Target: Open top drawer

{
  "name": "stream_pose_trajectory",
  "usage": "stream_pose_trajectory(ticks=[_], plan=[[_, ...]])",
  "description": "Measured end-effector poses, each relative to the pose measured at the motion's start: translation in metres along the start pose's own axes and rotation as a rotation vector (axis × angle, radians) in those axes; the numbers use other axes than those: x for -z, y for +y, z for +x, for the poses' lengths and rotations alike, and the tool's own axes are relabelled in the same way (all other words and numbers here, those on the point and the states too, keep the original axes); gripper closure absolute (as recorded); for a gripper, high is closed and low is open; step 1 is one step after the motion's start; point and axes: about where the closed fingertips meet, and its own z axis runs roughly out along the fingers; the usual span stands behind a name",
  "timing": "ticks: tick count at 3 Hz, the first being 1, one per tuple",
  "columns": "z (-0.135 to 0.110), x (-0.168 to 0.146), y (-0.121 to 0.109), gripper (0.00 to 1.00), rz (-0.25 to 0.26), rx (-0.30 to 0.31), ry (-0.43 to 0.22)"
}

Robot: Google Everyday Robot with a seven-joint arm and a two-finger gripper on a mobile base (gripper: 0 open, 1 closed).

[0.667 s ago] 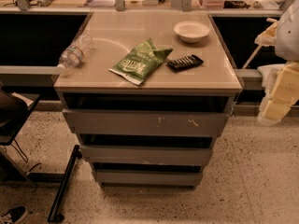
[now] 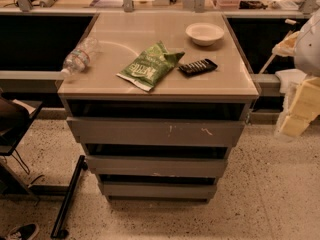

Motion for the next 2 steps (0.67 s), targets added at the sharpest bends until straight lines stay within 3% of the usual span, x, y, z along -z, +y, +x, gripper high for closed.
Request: stream_pose_trajectory(ticks=[1,2], plan=[[0.009,-0.045,0.025,0.00,-0.044,-0.009,-0.096],[0.023,-0.117,0.064,0.00,-0.116,-0.096,-0.236]])
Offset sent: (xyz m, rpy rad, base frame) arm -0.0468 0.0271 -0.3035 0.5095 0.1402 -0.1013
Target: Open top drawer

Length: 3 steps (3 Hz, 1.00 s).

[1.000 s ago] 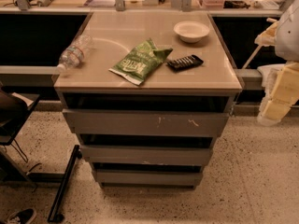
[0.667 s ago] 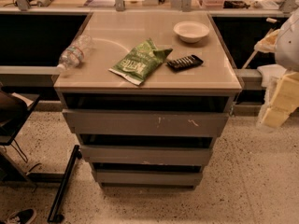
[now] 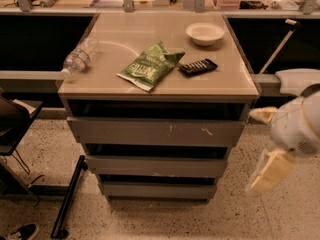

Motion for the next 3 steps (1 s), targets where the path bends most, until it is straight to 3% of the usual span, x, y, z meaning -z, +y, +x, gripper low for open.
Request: stream_pose_trajectory(ticks=[1,2,3], plan=[[0.032,-0.095,0.032,0.00,-0.092,-0.112,-0.098],[0.046,-0.124,0.038,0.00,-0.088,-0.145,-0.098],[0.046,-0.123,0.038,0.00,-0.086,-0.144,-0.098]])
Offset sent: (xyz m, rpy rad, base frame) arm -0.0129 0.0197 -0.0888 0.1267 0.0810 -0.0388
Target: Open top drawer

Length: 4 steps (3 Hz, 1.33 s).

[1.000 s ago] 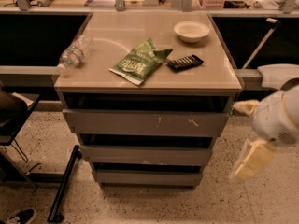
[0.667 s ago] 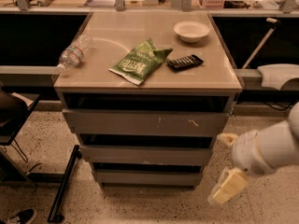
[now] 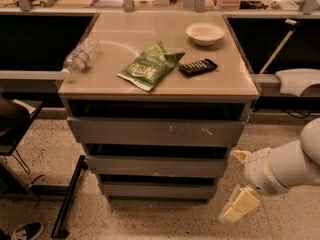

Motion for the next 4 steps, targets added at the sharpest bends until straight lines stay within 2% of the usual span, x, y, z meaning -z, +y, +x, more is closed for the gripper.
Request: stream_pose_trajectory(ticks=[1,2,3,4], plan=[[-0.016,-0.001,-0.011,0.00,0.082,0.030,-0.043],[-0.062,0.010,-0.031,0.00,0.242,0.092,-0.176],[-0.089,0.015,-0.037,0.00,0.309,0.118,-0.234],[-0.090,0.015,-0.038,0.00,0.309,0.118,-0.234]])
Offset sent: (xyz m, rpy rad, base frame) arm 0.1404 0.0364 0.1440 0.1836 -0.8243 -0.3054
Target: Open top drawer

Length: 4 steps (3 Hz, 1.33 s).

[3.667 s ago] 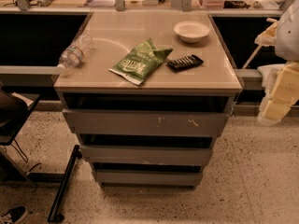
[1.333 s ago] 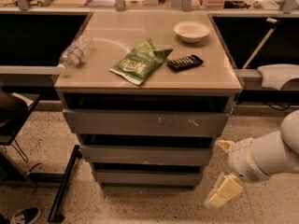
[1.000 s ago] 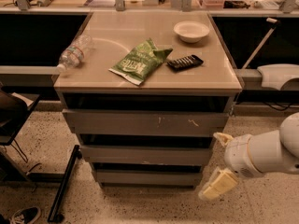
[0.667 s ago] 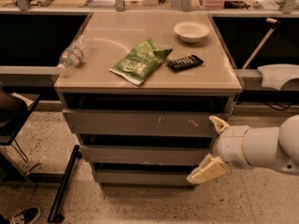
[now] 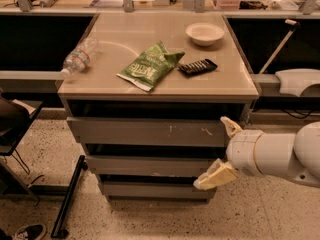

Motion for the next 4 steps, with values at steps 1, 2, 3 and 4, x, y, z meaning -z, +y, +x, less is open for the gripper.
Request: stream_pose_trajectory(ticks=[1,2,3,4], plan=[[0.000,-0.017,-0.012,0.00,0.049,-0.003,-0.002],[-0.015,-0.056,-0.054,0.00,0.111,-0.048,-0.053],[-0.023,-0.062,-0.054,0.00,0.109,-0.039,-0.061],[-0.019,-0.065,-0.048,0.00,0.118,-0.001,-0.017]])
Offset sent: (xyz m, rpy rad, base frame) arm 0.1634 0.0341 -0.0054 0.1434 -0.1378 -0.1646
